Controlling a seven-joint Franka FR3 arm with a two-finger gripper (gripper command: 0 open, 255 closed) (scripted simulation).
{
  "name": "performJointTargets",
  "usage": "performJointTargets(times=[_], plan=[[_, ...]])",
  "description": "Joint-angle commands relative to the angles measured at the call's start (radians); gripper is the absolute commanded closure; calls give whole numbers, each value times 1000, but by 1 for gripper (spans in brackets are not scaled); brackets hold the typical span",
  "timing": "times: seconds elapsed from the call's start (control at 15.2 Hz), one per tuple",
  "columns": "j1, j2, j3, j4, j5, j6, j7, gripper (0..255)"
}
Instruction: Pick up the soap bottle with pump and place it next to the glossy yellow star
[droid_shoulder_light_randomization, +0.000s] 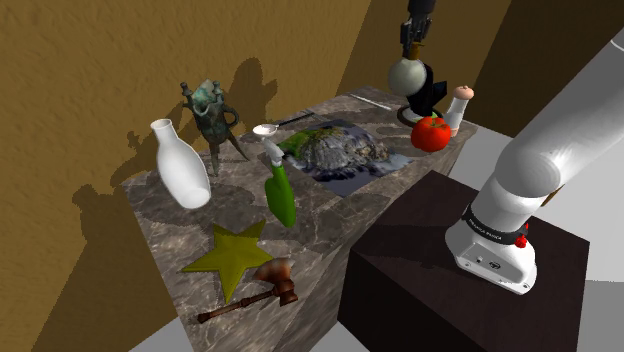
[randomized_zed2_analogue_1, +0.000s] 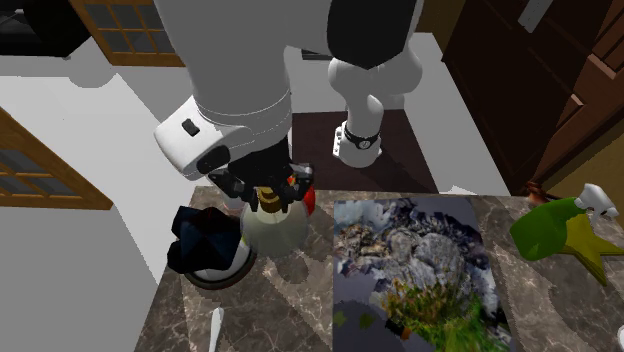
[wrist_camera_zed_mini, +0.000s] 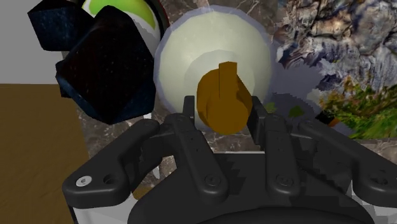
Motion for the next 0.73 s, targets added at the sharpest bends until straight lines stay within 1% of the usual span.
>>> performJointTargets(times=[0.0, 0.66], plan=[[2, 2, 2, 34, 2, -32, 1, 255], [5, 17, 4, 184, 9, -168, -6, 255]])
